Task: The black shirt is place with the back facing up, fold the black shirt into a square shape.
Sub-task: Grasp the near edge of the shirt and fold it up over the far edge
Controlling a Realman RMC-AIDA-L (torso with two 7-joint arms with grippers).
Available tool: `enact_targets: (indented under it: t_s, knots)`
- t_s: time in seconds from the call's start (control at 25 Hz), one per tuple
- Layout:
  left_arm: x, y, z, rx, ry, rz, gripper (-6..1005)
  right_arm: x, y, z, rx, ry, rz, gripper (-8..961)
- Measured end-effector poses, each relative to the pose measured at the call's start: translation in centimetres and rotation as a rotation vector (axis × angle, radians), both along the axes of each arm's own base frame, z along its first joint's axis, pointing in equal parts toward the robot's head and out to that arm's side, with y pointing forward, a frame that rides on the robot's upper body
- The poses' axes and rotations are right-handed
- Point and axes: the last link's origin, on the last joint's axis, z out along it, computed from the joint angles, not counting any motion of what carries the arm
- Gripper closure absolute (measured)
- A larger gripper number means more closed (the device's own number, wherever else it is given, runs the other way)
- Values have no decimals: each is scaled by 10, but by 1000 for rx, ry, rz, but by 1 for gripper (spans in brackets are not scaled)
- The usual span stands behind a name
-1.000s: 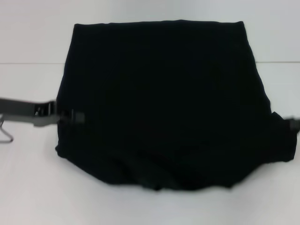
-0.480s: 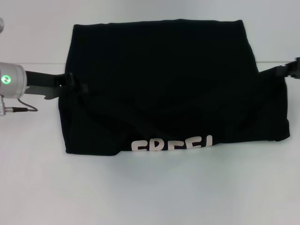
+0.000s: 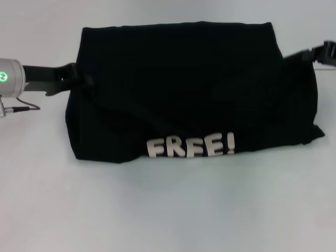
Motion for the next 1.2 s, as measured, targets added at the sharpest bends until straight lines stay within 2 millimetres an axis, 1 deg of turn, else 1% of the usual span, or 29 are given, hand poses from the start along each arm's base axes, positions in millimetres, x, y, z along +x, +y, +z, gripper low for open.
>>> enact_targets:
  t_s: [0.16, 0.36, 0.64, 0.76, 0.96, 1.08, 1.2]
  knots:
    - [1, 3, 3, 27, -10, 1, 971, -7, 4, 0, 30, -3, 49, 902]
    - [-1, 4, 6, 57, -27, 12, 972, -3, 6, -2, 55, -14, 40, 902]
    - [-1, 6, 13, 95, -53, 12, 972, -7, 10, 3, 83, -12, 58, 903]
    - [-1, 6, 13, 99, -50, 13, 972, -2, 13, -5, 106, -33, 36, 903]
    - [-3, 7, 7, 111, -41, 24, 971, 13, 14, -30, 147, -88, -17, 903]
    - [-1, 11, 3, 133, -34, 32, 972, 17, 15, -41, 182, -125, -33, 902]
    - [2, 15, -3, 154, -24, 33, 972, 18, 17, -47, 207, -156, -41, 902]
